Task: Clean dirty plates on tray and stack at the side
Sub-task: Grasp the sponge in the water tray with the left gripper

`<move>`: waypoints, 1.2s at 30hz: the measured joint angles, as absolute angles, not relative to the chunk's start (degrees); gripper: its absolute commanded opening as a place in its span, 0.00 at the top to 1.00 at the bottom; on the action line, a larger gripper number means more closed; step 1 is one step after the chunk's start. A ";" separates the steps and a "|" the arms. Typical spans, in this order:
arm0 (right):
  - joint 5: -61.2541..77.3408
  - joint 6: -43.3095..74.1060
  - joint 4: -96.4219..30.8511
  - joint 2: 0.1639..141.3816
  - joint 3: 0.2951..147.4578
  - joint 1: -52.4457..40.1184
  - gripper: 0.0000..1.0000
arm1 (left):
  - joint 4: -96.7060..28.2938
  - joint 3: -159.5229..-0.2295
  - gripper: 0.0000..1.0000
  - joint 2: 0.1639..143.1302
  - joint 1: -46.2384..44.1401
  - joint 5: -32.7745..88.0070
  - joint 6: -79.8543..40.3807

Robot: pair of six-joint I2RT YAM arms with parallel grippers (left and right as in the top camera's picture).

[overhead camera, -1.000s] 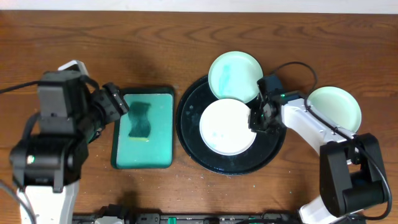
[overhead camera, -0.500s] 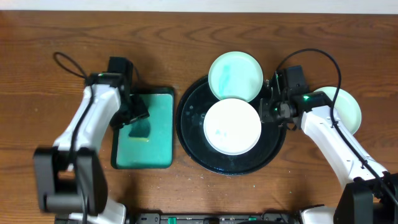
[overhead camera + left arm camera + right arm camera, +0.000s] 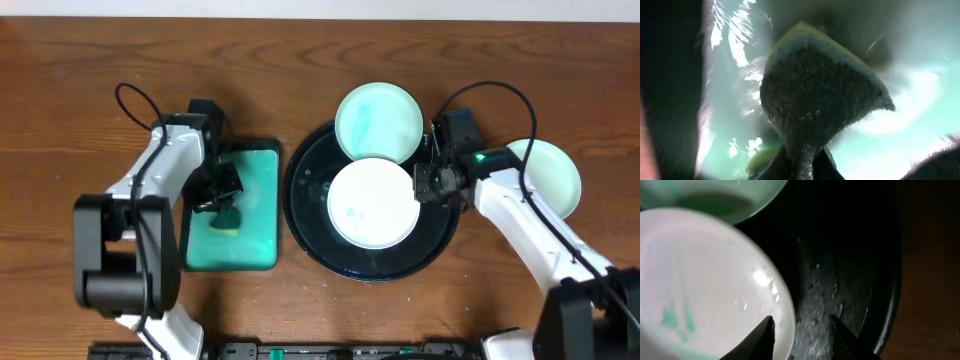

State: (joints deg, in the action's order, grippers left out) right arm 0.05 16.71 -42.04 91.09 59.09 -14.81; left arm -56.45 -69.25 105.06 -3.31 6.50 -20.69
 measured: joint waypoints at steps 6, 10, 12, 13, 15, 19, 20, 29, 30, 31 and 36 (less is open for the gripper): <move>4.10 12.64 -37.36 99.83 59.00 -15.00 0.98 | -57.98 -69.73 0.93 91.13 -3.31 6.46 -20.69; 7.88 11.03 -39.57 102.24 59.02 -15.33 0.99 | -58.67 -70.19 0.93 88.49 -3.31 6.50 -20.69; 8.49 11.05 -40.58 102.21 59.02 -15.79 0.99 | -58.87 -70.19 0.93 88.53 -3.31 6.48 -20.69; 8.51 11.07 -40.73 102.15 59.02 -15.90 0.99 | -58.87 -70.19 0.93 88.53 -3.31 6.48 -20.69; 8.69 11.11 -41.54 102.08 59.02 -16.53 0.99 | -58.63 -70.08 0.93 88.55 -3.31 6.48 -20.69; 8.84 14.52 -41.32 102.08 59.00 -17.69 0.99 | -56.07 -68.93 0.93 88.58 -3.33 6.48 -20.71; 8.91 15.57 -40.80 102.08 58.94 -17.72 0.99 | -53.91 -67.85 0.93 88.66 -3.51 6.44 -20.71; 9.21 19.16 -38.15 102.06 58.74 -17.76 0.99 | -38.76 -57.91 0.93 101.80 -6.46 7.60 -23.75; 9.21 19.20 -38.17 102.06 58.74 -17.76 0.99 | -38.89 -58.00 0.93 102.04 -6.37 8.08 -24.01; 9.21 19.29 -38.17 102.06 58.74 -17.76 0.99 | -39.13 -58.30 0.93 102.43 -6.33 8.32 -24.18; 9.21 19.29 -38.15 102.06 58.74 -17.76 0.99 | -41.32 -59.99 0.93 103.53 -5.89 9.13 -24.25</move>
